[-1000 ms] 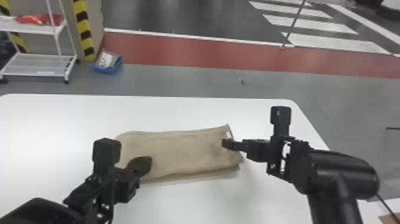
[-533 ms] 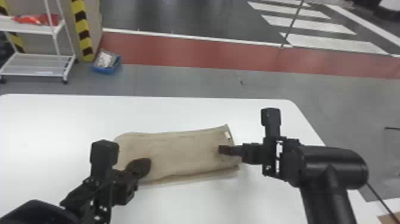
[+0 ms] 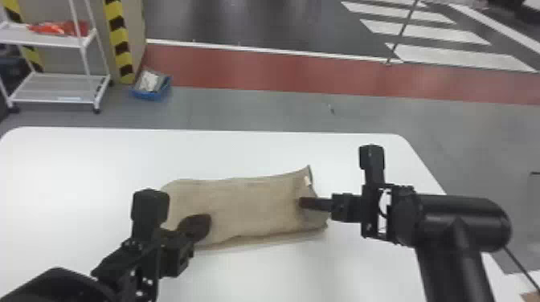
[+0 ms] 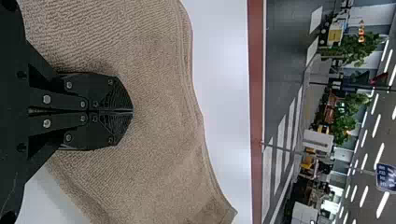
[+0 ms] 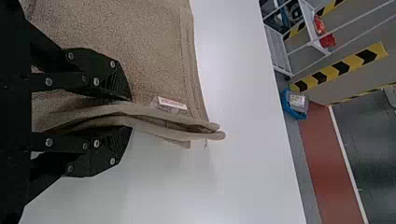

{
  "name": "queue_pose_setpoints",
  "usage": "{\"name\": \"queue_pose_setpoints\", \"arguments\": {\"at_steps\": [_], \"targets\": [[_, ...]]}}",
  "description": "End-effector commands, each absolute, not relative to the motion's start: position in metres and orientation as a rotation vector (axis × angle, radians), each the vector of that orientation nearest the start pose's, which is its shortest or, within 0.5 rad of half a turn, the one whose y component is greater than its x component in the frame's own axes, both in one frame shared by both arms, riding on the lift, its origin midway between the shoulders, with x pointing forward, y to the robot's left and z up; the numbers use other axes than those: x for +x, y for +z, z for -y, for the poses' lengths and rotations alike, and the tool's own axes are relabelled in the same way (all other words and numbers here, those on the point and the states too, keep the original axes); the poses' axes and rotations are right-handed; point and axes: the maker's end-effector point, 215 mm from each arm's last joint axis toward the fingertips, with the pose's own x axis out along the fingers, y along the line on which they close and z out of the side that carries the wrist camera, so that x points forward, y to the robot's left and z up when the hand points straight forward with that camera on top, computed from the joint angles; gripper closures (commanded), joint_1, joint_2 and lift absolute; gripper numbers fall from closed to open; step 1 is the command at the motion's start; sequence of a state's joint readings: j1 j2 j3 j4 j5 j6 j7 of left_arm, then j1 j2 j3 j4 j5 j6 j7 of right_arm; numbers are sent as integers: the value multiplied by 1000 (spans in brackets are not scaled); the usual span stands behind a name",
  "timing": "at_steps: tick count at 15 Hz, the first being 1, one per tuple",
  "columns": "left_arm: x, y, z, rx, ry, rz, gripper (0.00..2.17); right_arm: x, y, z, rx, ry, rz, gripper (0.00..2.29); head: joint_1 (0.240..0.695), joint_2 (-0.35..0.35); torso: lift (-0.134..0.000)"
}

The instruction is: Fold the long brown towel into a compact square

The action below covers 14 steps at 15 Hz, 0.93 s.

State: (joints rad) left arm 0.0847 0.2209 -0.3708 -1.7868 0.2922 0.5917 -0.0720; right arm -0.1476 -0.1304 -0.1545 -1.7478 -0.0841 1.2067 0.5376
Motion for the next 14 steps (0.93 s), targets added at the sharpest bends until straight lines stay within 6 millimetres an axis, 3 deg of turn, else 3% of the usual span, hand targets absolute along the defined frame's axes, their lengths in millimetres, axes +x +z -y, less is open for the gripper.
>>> {"name": "queue_pose_setpoints", "arguments": {"at_steps": [1, 7, 9, 11, 14], "targets": [[473, -481, -52, -15, -500, -572, 1659, 521, -448, 232, 304, 376, -817, 1031, 695, -203, -124], [469, -483, -41, -10, -514, -582, 1659, 513, -399, 211, 393, 486, -728, 1031, 695, -187, -124], [468, -476, -38, -14, -514, -570, 1659, 517, -391, 229, 394, 462, -707, 1031, 695, -188, -124], [471, -456, -42, -23, -512, -531, 1659, 518, -391, 253, 386, 426, -705, 1031, 695, -205, -124], [478, -430, -55, -46, -498, -498, 1659, 517, -392, 267, 388, 404, -706, 1031, 695, -229, -124]]}}
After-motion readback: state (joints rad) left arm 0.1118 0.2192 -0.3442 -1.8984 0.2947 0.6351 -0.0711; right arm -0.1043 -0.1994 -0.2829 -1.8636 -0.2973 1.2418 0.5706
